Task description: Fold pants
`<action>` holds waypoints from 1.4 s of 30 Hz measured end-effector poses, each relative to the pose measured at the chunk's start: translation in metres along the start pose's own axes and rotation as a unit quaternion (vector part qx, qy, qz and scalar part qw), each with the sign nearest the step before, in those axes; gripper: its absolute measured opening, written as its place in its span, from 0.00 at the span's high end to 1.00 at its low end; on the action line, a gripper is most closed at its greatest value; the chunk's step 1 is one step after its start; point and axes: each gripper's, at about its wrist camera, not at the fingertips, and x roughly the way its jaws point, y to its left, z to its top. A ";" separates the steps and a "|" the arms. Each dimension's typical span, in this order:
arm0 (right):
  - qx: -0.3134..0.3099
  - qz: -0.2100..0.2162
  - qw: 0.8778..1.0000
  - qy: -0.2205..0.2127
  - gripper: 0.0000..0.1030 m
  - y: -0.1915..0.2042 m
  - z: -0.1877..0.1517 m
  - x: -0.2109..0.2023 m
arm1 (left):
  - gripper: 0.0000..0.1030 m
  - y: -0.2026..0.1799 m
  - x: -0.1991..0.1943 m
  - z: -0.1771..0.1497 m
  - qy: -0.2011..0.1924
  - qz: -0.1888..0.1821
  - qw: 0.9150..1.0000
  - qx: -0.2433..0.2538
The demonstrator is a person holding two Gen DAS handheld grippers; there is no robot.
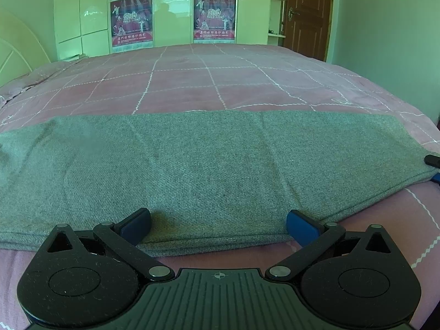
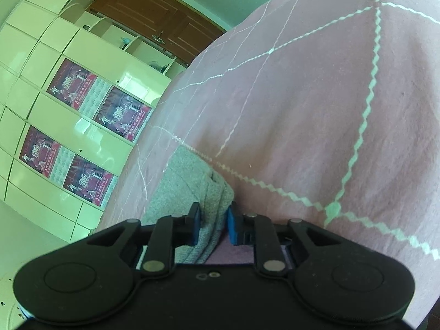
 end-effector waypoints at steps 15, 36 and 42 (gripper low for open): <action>-0.031 0.039 0.999 -0.013 0.91 0.037 0.009 -0.013 | 0.00 -0.010 0.004 0.000 -0.001 0.022 1.000 0.015; -0.297 0.189 0.896 0.270 0.81 0.263 -0.264 0.067 | 0.00 0.316 -0.109 -0.068 -0.095 0.094 0.978 -0.158; -0.277 0.184 0.914 0.233 0.80 0.241 -0.230 0.042 | 0.00 0.325 -0.099 -0.071 -0.096 0.076 0.977 -0.173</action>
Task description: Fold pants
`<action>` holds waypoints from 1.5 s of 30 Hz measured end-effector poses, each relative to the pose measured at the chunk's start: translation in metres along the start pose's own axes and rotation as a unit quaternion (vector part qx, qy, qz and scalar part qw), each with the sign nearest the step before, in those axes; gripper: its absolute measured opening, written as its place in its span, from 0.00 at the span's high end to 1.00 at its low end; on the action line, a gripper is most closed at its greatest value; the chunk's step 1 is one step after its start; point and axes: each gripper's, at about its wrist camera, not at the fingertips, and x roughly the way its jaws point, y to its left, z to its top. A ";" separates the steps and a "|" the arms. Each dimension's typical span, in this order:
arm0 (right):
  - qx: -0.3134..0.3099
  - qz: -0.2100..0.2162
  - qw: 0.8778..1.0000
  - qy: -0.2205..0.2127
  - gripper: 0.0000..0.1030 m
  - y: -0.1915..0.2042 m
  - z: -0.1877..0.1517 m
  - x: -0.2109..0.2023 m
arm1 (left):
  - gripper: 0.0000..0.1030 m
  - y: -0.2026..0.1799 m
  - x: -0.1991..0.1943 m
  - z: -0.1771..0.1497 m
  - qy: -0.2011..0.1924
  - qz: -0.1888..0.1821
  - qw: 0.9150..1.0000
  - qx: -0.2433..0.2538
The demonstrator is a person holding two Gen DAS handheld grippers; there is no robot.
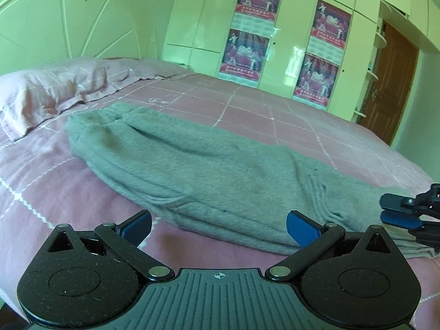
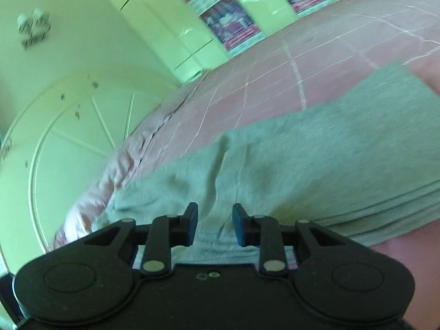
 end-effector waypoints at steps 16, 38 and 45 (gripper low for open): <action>0.082 -0.084 0.986 -0.114 0.65 -0.119 0.029 -0.095 | 0.48 -0.098 0.065 0.005 0.116 -0.124 0.985 -0.036; -0.121 -0.194 0.973 0.035 0.85 -0.073 0.007 -0.039 | 0.59 -0.104 0.045 -0.016 0.084 -0.094 0.992 0.017; -0.149 -0.194 0.969 -0.025 0.81 -0.071 0.058 -0.030 | 0.59 -0.090 0.047 0.007 0.050 -0.077 0.996 0.007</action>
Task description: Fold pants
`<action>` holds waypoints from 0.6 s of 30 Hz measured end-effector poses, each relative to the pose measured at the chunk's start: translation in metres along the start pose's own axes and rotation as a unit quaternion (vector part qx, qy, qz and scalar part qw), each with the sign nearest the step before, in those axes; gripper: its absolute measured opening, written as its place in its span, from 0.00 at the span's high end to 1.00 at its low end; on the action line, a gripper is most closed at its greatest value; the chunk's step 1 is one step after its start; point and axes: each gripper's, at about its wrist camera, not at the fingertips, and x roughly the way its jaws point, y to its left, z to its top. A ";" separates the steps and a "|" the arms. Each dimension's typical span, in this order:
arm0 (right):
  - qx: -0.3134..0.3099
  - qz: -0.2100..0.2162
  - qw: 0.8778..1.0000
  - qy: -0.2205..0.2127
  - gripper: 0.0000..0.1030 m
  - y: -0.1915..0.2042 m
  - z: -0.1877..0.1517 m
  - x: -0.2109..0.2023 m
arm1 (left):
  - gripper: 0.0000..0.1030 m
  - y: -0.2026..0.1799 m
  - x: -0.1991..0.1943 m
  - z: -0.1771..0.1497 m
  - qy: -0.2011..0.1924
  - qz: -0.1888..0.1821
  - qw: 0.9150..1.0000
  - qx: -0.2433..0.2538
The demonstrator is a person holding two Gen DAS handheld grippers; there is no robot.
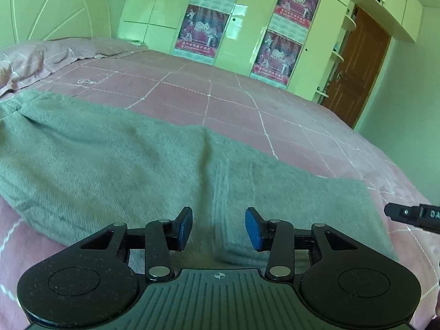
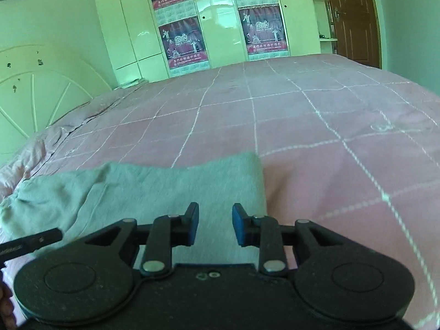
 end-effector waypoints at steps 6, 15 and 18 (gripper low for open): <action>-0.015 -0.019 1.000 -0.006 0.81 -0.013 0.026 0.037 | 0.59 -0.011 0.036 0.034 0.011 -0.005 1.000 0.024; -0.009 -0.021 0.999 0.030 0.80 -0.028 0.030 0.078 | 0.56 -0.021 0.082 0.026 0.070 0.010 0.996 0.051; 0.014 -0.016 0.998 0.057 0.81 -0.040 0.022 0.107 | 0.55 -0.022 0.080 0.023 0.063 0.008 0.997 0.053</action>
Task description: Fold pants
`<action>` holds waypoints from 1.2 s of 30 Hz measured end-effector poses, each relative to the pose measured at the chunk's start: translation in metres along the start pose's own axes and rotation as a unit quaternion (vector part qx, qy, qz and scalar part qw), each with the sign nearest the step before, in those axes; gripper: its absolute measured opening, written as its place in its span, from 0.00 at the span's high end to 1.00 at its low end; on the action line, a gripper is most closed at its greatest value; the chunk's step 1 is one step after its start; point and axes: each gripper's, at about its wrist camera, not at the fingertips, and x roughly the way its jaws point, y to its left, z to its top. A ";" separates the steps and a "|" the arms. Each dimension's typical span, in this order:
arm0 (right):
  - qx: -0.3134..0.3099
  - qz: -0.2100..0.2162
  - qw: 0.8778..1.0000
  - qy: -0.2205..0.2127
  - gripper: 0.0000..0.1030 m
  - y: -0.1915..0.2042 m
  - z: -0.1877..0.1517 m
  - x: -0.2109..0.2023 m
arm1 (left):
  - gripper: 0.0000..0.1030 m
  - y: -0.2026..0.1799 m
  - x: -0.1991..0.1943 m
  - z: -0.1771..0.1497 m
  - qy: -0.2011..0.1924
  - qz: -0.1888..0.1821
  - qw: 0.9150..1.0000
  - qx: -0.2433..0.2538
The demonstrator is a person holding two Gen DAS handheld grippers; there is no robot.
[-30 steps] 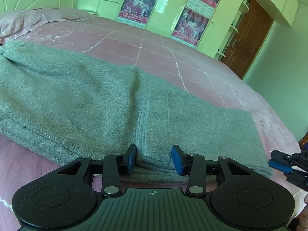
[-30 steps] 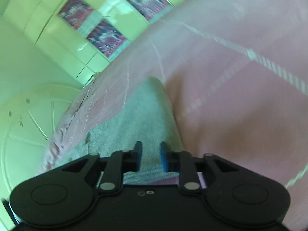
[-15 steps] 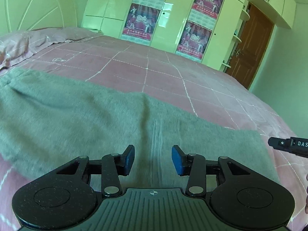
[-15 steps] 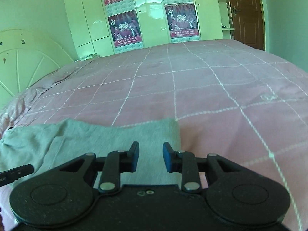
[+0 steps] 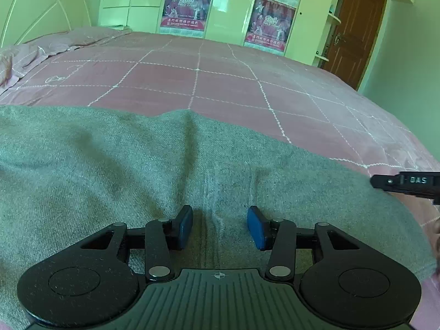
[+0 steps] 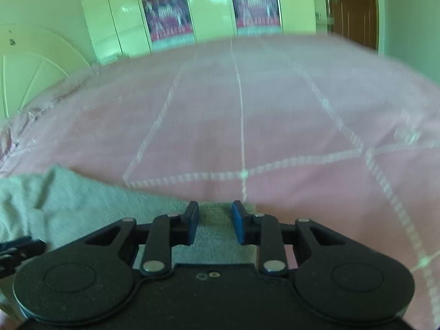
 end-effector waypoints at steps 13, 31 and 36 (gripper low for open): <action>0.048 -0.009 0.990 -0.131 0.56 -0.064 -0.064 -0.123 | 0.00 -0.018 -0.039 -0.021 -0.018 -0.034 0.997 0.063; 0.032 -0.001 0.994 -0.109 0.31 -0.045 -0.093 -0.140 | 0.00 0.215 -0.108 -0.046 -0.084 0.039 0.969 -0.230; -0.020 0.028 0.993 -0.115 0.29 -0.006 -0.094 -0.147 | 0.00 0.260 -0.075 -0.041 -0.103 -0.001 0.958 -0.269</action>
